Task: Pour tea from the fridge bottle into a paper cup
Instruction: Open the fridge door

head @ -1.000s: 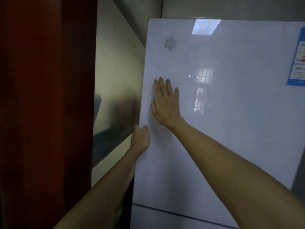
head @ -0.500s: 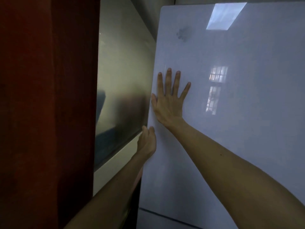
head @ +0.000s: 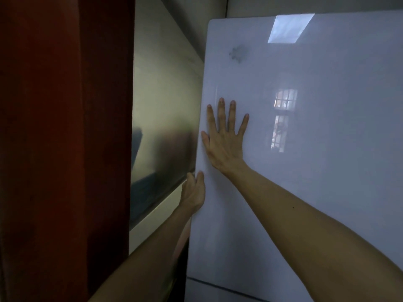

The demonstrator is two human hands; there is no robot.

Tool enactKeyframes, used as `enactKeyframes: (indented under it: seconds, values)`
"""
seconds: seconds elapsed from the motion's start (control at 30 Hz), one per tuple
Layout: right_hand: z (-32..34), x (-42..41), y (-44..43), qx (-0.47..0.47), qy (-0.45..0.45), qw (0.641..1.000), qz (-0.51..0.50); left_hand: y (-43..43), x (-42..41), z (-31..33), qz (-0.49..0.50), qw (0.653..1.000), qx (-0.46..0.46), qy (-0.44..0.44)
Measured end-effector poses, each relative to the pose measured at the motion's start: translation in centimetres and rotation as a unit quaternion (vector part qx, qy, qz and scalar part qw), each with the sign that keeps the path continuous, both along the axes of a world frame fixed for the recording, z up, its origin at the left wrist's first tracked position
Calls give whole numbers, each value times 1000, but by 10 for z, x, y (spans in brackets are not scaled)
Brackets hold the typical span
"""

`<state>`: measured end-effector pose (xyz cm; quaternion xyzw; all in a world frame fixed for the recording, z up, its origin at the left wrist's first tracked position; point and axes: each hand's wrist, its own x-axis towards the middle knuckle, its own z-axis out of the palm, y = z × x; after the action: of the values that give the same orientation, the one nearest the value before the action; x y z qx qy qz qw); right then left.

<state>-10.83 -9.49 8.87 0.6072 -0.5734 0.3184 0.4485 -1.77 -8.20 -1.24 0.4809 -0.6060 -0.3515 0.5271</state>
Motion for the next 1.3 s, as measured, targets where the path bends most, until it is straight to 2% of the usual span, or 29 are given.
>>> enactKeyframes:
  seconds: [0.43, 0.6, 0.83, 1.07, 1.3]
  values:
    - [0, 21, 43, 5, -16, 1000, -5, 46, 13, -4, 32, 999, -20, -27]
    - [2, 31, 85, 26, -16, 999, -11, 88, 21, -5, 57, 996, -41, -56]
    - [7, 39, 159, 65, -27, 997, -13, 154, 42, -7, 40, 988, -88, -119]
    - [9, 46, 216, 114, -74, 990, 46, 192, 46, -13, 36, 988, -69, -130]
    - [7, 43, 271, 116, -102, 985, 82, 245, 41, -21, 80, 971, -144, -173]
